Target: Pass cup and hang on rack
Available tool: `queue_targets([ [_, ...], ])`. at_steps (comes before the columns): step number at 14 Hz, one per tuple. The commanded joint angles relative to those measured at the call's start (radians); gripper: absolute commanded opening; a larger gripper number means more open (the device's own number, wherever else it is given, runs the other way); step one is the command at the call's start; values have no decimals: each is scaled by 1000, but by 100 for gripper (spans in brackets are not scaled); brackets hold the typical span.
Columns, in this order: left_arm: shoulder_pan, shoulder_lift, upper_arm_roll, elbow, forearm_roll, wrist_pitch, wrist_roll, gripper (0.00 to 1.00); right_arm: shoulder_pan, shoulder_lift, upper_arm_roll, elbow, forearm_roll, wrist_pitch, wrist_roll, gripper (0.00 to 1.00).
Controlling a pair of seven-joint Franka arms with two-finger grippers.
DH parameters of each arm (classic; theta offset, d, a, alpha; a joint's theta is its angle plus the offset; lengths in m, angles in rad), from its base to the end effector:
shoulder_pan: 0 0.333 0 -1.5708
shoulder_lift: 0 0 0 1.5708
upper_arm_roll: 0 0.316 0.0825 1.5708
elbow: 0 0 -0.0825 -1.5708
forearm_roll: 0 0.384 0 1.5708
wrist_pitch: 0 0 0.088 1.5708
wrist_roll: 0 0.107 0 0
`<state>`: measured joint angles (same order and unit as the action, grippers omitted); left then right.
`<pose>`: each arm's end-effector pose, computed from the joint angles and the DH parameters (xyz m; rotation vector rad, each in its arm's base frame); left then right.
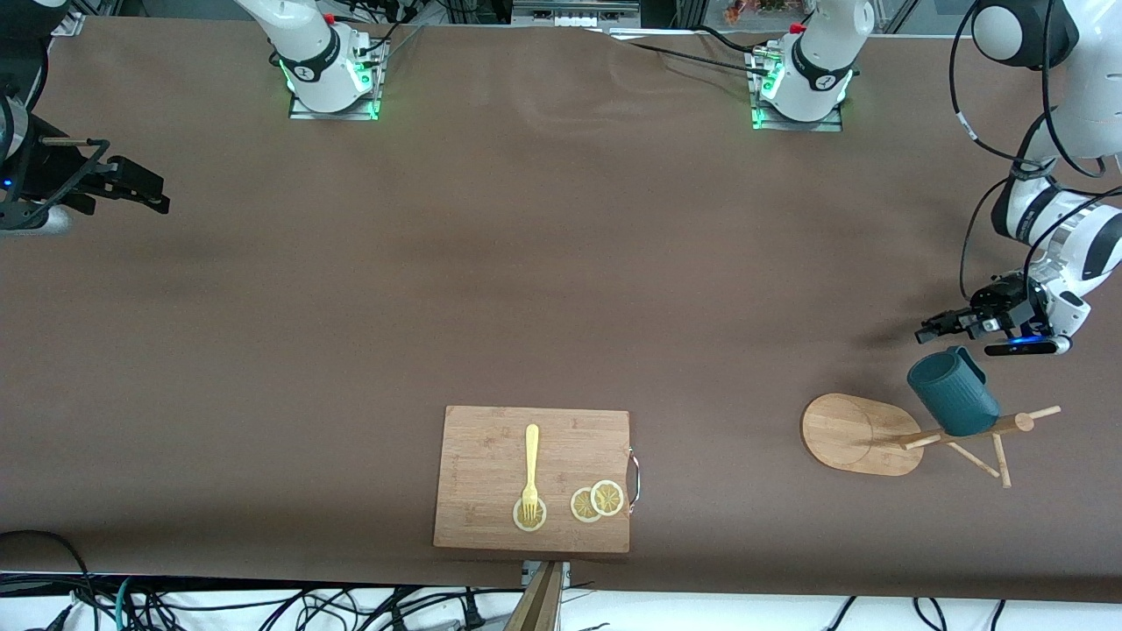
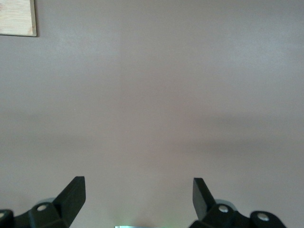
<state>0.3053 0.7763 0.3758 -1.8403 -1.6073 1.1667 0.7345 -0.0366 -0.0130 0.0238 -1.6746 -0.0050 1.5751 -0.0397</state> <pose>0.5309 0.2352 0.1695 1.3847 0.4893 0.0932 0.5467 -0.0075 0.5832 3.1353 0.0425 -0.1359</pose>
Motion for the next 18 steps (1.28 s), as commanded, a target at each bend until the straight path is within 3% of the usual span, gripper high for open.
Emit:
queue_targets([
  [1, 14, -64, 6, -4, 169, -7, 66, 100, 3, -2, -1, 18, 3, -23, 14, 100],
  [5, 11, -205, 8, -2, 507, 1, 57, 100, 3, -2, -1, 18, 3, -23, 14, 100],
  [9, -23, -353, 11, 25, 692, 71, 8, 100, 3, -2, -1, 18, 3, -23, 14, 100],
  [14, -126, -407, 5, 238, 987, 140, -187, 100, 3, -2, -1, 18, 3, -23, 14, 100],
  [18, -179, -417, -73, 335, 1239, 251, -233, 100, 3, -2, -1, 18, 3, -23, 14, 100],
])
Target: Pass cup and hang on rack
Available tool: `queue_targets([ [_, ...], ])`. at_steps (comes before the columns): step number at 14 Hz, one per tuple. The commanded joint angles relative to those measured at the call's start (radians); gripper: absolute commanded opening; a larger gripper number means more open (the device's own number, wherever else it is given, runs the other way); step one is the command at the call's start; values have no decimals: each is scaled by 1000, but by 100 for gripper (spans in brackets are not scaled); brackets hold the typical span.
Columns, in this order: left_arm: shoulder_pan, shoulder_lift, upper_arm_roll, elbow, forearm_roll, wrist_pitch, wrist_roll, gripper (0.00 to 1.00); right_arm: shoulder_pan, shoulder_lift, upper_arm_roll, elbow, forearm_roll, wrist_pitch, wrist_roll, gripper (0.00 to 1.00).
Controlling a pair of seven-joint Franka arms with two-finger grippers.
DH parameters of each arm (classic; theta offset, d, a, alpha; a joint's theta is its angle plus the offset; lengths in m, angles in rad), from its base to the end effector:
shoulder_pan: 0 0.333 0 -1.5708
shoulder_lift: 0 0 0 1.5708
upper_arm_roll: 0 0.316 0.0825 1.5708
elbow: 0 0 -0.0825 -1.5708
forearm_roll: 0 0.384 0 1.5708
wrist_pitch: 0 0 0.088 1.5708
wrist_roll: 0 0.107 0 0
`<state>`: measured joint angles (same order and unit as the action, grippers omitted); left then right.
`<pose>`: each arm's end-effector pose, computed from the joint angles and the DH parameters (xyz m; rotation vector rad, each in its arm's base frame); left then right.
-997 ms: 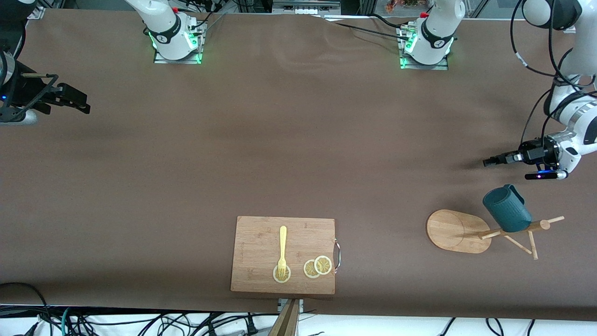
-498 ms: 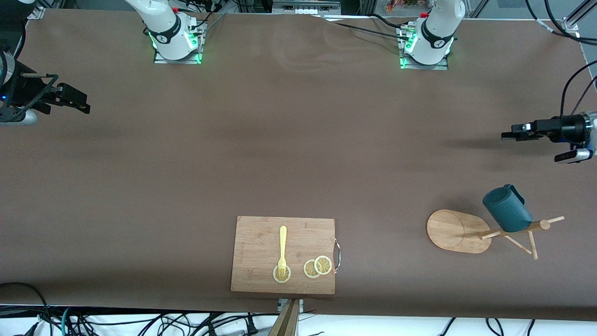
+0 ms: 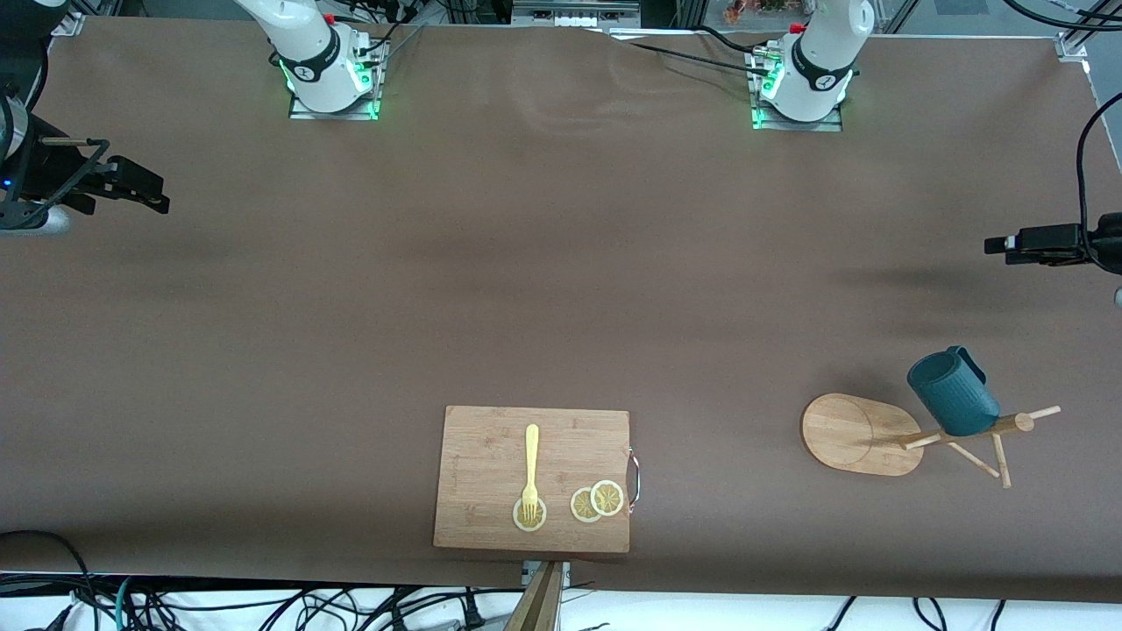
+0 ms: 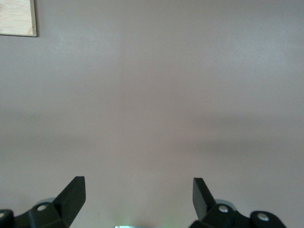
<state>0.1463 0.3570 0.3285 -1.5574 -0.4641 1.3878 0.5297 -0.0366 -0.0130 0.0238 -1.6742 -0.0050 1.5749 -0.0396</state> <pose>0.5694 0.2061 0.4278 2.5701 -0.0140 -0.3545 0.5467 -0.0075 0.5834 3.1353 0.0424 -0.1356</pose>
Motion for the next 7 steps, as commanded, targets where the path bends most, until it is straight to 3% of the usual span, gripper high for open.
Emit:
queue_targets([
  [1, -46, -4, -31, 65, 143, 49, -63, 100, 3, -2, -1, 17, 3, -23, 14, 100],
  [7, -172, -90, -114, 96, 366, 56, -308, 100, 3, -2, 1, 17, 10, -23, 14, 100],
])
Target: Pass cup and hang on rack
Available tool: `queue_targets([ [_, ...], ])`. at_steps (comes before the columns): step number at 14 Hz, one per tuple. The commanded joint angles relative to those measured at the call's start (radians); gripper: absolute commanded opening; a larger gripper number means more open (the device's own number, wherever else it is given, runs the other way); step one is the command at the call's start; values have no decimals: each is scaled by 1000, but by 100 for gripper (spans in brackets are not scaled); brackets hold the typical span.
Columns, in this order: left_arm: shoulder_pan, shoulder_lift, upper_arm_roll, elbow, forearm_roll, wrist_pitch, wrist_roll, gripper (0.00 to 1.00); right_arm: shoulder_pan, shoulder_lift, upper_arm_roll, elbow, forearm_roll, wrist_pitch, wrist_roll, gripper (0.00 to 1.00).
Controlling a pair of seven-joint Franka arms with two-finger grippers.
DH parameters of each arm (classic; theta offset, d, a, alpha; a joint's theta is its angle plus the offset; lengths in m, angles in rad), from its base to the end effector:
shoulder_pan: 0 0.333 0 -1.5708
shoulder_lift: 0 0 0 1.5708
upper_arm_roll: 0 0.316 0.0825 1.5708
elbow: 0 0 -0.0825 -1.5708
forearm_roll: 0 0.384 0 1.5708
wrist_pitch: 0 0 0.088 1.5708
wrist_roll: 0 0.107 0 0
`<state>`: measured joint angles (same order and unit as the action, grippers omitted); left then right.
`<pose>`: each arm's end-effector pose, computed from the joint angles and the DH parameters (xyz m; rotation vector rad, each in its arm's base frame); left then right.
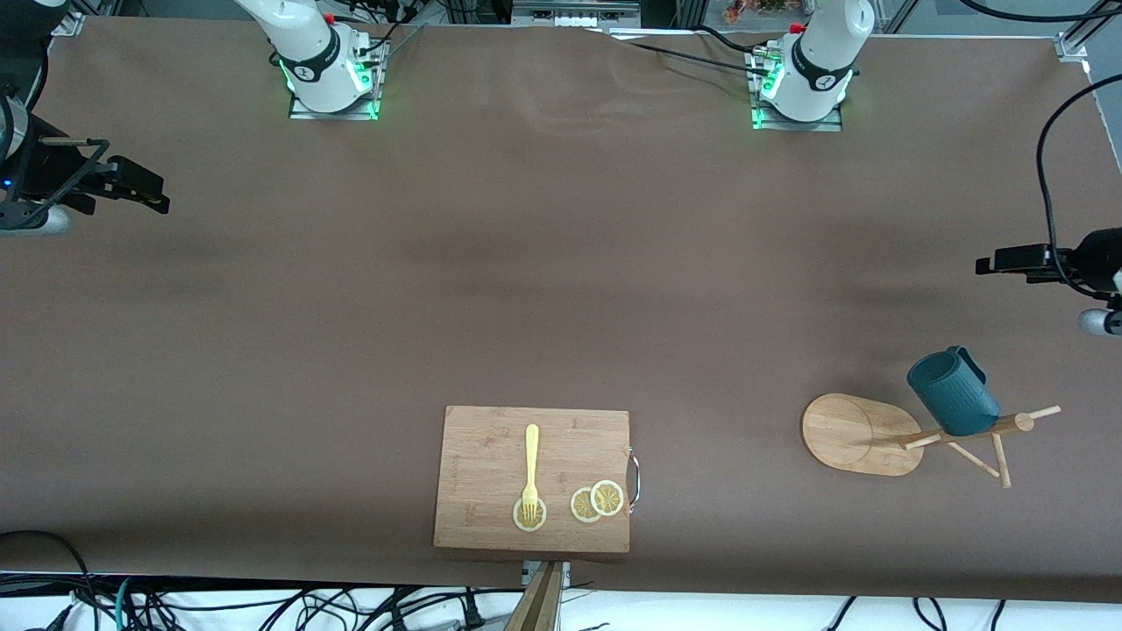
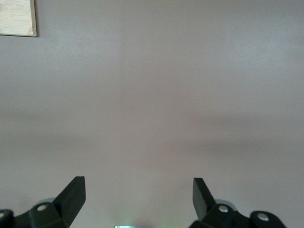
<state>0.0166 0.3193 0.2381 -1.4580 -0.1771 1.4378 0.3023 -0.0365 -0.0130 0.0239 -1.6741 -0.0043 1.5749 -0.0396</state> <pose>0.6063 0.1174 0.4840 2.9214 -0.0600 -0.4267 0.5467 -0.0073 0.5834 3.1360 0.0426 -0.1354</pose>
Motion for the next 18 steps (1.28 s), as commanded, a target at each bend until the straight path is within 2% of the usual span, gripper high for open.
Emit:
queue_targets([
  [1, -46, -68, -42, -4, 87, 6, -83, 100, 3, -2, 1, 17, 9, -21, 14, 100],
  [4, -72, -144, -56, -4, 152, 4, -78, 100, 3, -2, 1, 17, 9, -23, 14, 100],
  [9, -69, -218, -68, -4, 159, -8, -89, 100, 3, -2, 1, 17, 9, -23, 14, 100],
  [12, -53, -218, -157, -7, 173, -10, -225, 100, 3, -2, 1, 17, 9, -23, 14, 100],
  [18, -59, -220, -183, -7, 166, -8, -253, 100, 3, -2, 1, 17, 9, -23, 14, 100],
])
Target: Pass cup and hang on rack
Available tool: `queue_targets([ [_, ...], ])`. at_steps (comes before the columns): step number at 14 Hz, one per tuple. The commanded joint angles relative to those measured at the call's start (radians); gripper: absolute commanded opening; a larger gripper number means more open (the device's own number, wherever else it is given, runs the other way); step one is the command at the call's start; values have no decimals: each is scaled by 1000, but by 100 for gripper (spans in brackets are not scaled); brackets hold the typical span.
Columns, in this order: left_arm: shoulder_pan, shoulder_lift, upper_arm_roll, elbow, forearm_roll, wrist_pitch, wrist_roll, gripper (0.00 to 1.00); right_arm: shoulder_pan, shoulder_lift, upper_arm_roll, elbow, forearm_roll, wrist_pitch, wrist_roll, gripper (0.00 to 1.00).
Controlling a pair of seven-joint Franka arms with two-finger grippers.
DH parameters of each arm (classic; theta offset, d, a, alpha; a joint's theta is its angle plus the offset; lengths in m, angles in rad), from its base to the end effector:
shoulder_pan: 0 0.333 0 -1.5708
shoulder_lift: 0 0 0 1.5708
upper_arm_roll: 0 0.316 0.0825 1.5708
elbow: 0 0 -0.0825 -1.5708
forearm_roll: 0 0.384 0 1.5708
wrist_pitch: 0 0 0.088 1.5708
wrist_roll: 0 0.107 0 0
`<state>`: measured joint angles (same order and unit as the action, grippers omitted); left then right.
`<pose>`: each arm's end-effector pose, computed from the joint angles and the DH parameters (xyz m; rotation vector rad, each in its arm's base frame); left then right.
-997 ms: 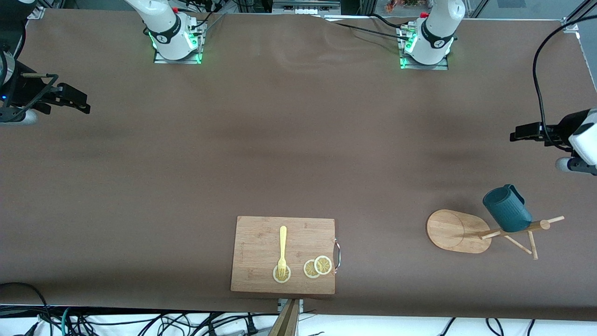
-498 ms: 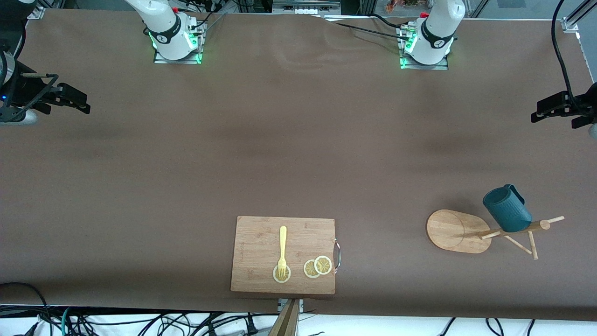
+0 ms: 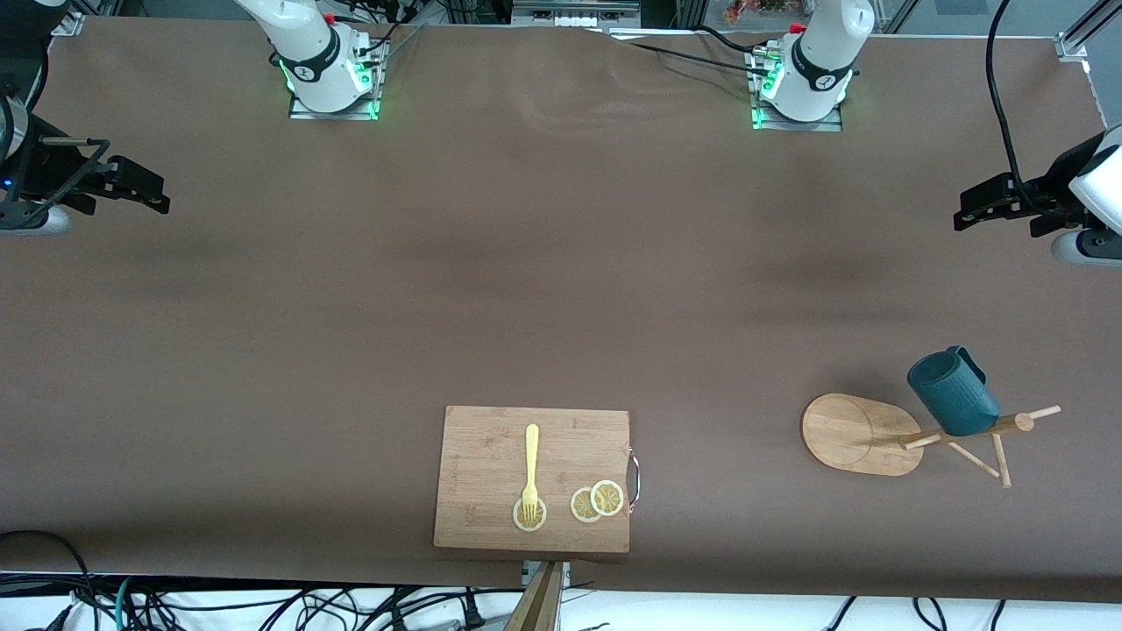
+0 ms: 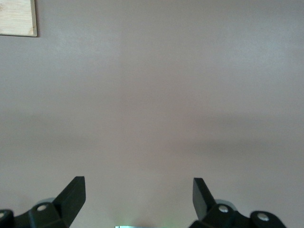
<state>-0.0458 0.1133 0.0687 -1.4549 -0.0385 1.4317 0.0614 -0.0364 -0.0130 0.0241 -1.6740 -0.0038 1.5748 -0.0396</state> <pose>0.5740 0.0062 0.6034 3.0976 -0.0637 -0.2092 0.5467 -0.0071 0.5834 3.1365 0.0431 -0.1354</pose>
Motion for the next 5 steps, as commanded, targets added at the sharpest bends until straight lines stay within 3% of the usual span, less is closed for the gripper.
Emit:
queue_targets([
  [1, -5, -9, -15, -9, 32, -2, -12, 100, 3, -2, 0, 17, 8, -22, 13, 100],
  [5, -5, 5, -17, -7, 34, -2, -12, 100, 3, -2, 0, 17, 8, -22, 13, 100],
])
